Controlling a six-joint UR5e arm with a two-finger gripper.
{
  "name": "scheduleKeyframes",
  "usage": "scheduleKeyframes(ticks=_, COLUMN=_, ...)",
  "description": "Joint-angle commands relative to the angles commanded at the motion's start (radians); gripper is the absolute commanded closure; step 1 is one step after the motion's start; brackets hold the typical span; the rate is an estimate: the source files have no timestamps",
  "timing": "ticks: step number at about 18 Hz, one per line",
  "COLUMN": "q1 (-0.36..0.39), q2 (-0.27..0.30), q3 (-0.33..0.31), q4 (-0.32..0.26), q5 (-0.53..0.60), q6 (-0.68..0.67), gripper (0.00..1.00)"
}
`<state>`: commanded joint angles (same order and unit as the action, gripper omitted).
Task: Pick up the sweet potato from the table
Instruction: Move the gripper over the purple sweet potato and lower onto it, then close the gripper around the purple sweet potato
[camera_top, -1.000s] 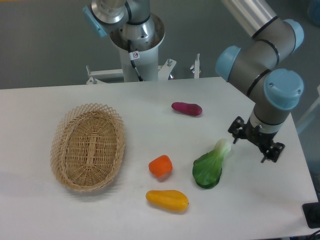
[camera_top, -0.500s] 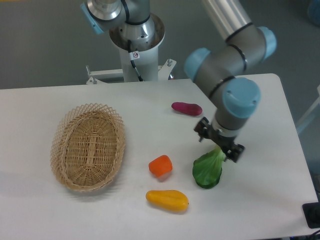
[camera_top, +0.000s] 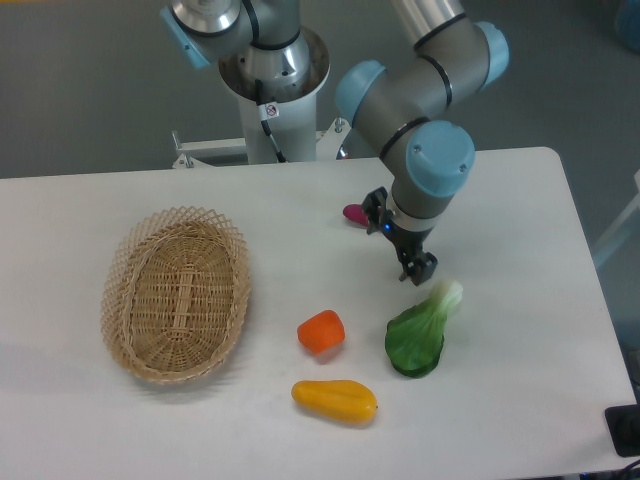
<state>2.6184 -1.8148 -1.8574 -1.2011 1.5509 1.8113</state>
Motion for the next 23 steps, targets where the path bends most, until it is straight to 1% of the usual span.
scheduleKeyframes(ticks=2, q1=0.009, q2=0.015, q3=-0.040, q4=0.003, q5=0.002, q6=0.061, gripper=0.00)
scheduleKeyframes(ticks=4, q1=0.012, q2=0.025, q3=-0.068, q4=0.015, q5=0.003, q6=0.094, gripper=0.00)
scheduleKeyframes(ticks=7, q1=0.031, q2=0.037, q3=-0.117, q4=0.017, q5=0.003, q6=0.152, gripper=0.00)
scheduleKeyframes(ticks=12, q1=0.046, q2=0.043, q3=-0.198, q4=0.089, q5=0.003, q6=0.204, gripper=0.00)
scheduleKeyframes(ticks=15, q1=0.052, q2=0.043, q3=-0.229, q4=0.112, q5=0.003, q6=0.209, gripper=0.00)
scheduleKeyframes(ticks=18, q1=0.049, q2=0.043, q3=-0.241, q4=0.130, q5=0.003, q6=0.207, gripper=0.01)
scheduleKeyframes(ticks=20, q1=0.051, q2=0.042, q3=-0.258, q4=0.162, q5=0.003, q6=0.209, gripper=0.08)
scheduleKeyframes(ticks=23, q1=0.049, q2=0.042, q3=-0.282, q4=0.208, q5=0.003, q6=0.209, gripper=0.15)
